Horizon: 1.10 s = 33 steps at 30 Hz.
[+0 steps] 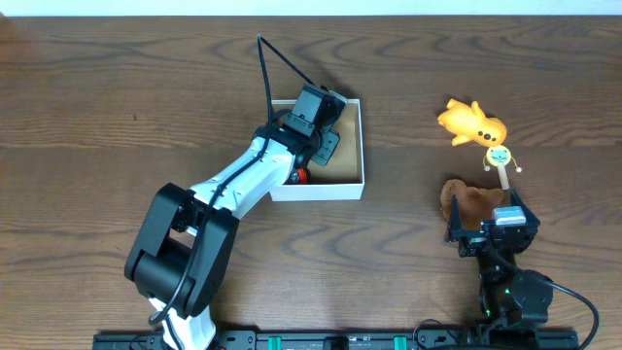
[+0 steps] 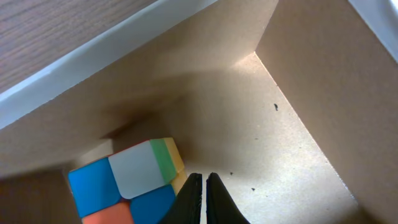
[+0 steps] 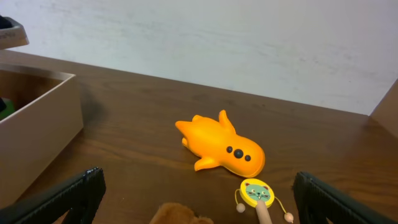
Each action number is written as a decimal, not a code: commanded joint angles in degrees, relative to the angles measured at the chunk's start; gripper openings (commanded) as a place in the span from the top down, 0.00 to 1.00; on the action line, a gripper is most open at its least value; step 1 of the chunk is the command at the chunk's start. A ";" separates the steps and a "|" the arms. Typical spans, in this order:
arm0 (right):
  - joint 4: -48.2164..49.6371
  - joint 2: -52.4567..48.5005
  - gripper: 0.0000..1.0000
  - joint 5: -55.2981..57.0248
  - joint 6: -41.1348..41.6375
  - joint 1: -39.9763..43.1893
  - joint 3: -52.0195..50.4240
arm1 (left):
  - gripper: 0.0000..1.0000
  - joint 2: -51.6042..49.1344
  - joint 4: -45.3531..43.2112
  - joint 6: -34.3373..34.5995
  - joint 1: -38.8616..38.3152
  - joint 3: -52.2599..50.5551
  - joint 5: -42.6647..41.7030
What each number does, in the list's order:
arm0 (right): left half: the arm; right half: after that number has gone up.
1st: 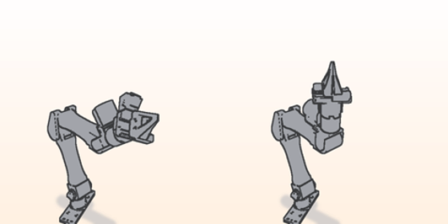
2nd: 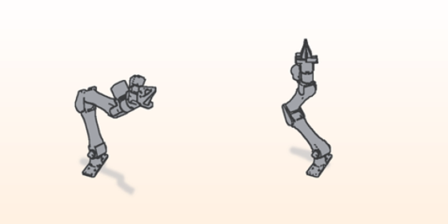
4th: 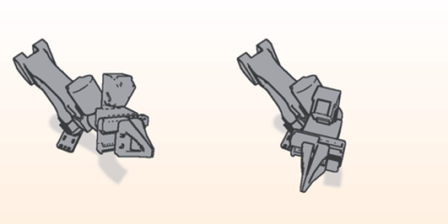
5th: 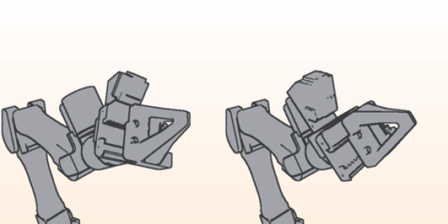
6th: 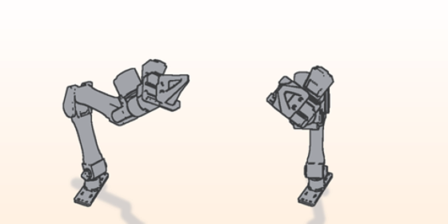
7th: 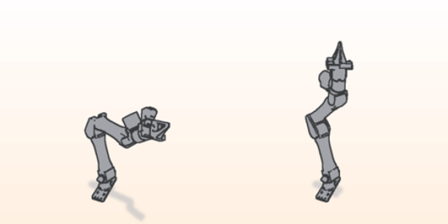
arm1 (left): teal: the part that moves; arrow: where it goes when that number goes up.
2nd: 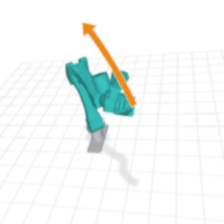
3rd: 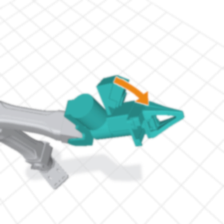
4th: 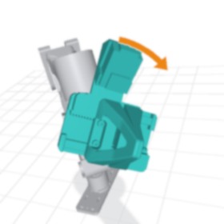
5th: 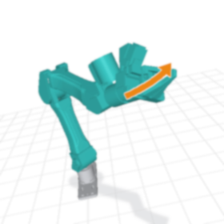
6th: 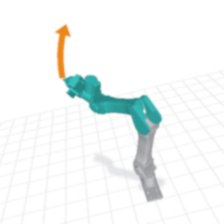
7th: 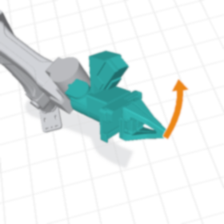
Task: Pack container
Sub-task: 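Open the left gripper to release the cube in the box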
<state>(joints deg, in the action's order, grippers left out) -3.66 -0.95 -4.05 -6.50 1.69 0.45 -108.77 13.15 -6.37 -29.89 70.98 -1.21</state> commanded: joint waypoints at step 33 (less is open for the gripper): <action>-0.22 0.31 0.01 0.20 -0.39 -0.26 -0.13 | 0.94 -3.37 -0.83 -5.44 0.09 1.33 15.96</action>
<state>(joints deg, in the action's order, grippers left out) -3.68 -0.95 -4.05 -6.50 1.69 0.45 -110.67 12.51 -10.98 -30.06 71.83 10.48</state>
